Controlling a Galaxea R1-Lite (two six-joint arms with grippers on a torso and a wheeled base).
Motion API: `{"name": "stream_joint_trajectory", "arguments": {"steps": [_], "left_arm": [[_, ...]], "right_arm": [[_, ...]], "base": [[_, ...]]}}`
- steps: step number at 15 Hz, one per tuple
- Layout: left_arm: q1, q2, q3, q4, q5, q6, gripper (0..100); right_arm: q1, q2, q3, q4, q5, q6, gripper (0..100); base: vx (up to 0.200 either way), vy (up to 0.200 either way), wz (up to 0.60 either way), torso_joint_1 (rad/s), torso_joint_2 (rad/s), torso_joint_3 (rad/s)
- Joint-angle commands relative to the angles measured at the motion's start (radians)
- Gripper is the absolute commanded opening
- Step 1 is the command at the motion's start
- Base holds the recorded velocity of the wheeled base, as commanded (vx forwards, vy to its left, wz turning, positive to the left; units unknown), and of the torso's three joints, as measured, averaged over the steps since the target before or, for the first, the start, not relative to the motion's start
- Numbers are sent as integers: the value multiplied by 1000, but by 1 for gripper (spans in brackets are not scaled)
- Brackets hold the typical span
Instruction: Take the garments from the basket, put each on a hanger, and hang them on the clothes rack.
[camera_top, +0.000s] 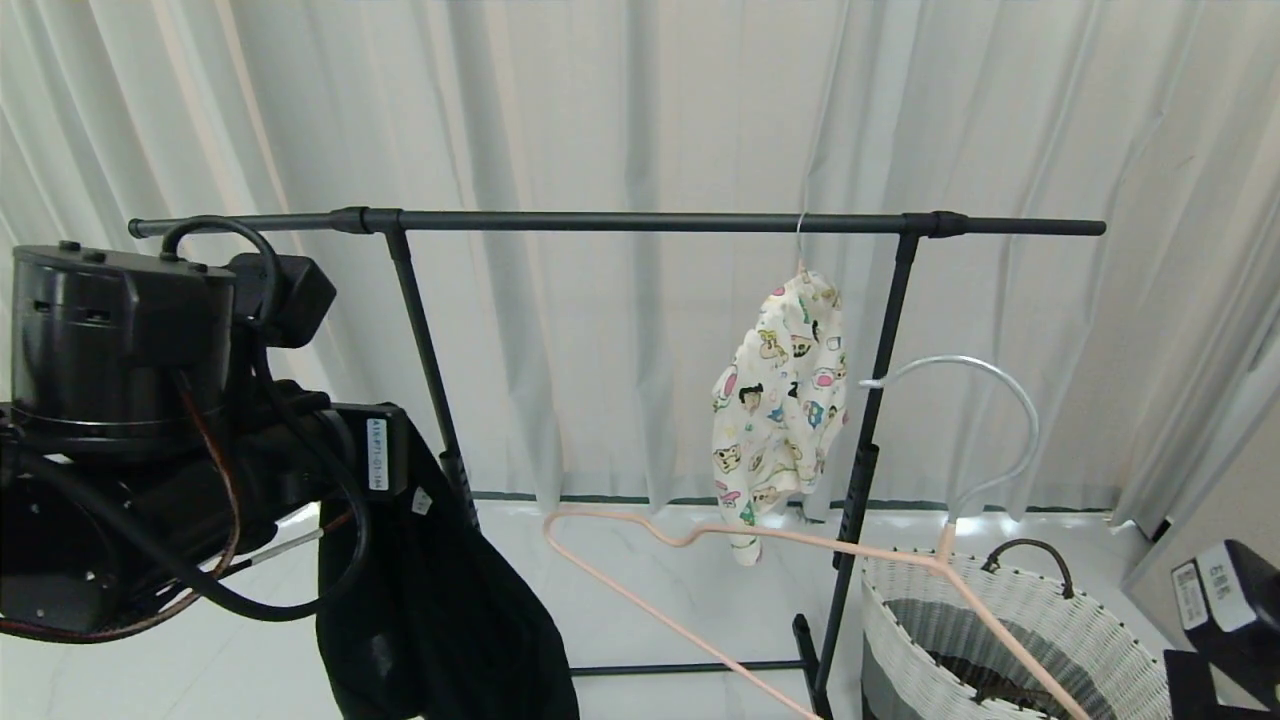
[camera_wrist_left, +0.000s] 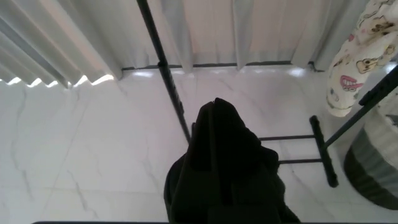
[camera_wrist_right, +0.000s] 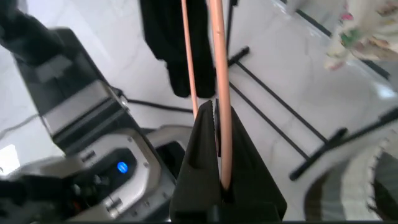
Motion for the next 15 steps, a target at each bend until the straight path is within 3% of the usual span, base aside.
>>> {"name": "stream_joint_trajectory", "arguments": {"steps": [1, 5, 15], "left_arm": [[-41, 11, -7, 0, -1, -4, 0], [-83, 16, -9, 0, -1, 1, 0], [-175, 8, -4, 0, -17, 2, 0]], "right_arm": [[36, 125, -28, -72, -1, 10, 0], [51, 226, -87, -118, 1, 10, 0], [54, 266, -146, -118, 24, 10, 0]], "base": [[0, 0, 0, 0, 0, 0], [0, 0, 0, 0, 0, 0], [0, 0, 0, 0, 0, 0]]}}
